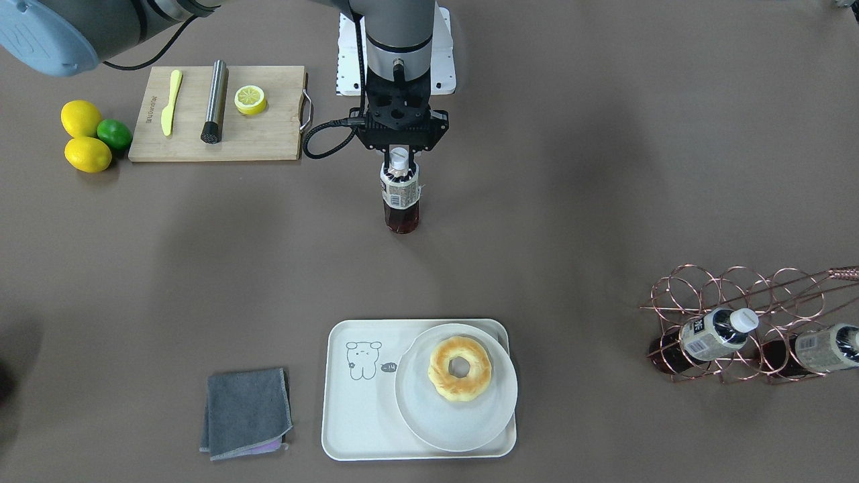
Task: Place tea on tray
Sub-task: 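Lift the bottle with the right gripper and lower it onto the tray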
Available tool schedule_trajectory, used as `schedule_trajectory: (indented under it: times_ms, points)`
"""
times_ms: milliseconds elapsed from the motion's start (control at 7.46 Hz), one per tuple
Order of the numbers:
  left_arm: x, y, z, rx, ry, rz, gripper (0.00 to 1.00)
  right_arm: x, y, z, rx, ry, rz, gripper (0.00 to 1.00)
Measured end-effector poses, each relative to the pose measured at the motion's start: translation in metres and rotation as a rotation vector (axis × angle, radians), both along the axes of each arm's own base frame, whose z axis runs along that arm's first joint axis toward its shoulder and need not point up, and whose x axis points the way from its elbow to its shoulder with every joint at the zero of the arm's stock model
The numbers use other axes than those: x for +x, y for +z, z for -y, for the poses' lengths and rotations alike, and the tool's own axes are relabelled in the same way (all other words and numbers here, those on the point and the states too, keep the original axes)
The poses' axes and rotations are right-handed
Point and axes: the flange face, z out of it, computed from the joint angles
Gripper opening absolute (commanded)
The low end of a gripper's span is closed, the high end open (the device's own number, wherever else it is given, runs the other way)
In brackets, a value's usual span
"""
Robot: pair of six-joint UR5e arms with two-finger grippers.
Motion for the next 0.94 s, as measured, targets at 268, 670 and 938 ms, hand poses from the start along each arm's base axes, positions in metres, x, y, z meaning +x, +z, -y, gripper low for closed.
schedule_trajectory:
  times_ms: [268, 670, 938]
  points:
    - [0.0, -0.001, 0.0, 0.001, 0.0, 0.0, 0.97, 0.037, -0.02, 0.032, -0.023, 0.01, 0.027, 0.0]
    - [0.0, -0.002, 0.001, 0.004, 0.0, -0.001, 0.97, 0.103, 0.002, 0.141, -0.055, -0.012, -0.02, 0.0]
    - [0.001, -0.004, 0.005, 0.01, 0.003, 0.0, 0.97, 0.117, 0.033, 0.214, -0.057, -0.008, -0.033, 0.0]
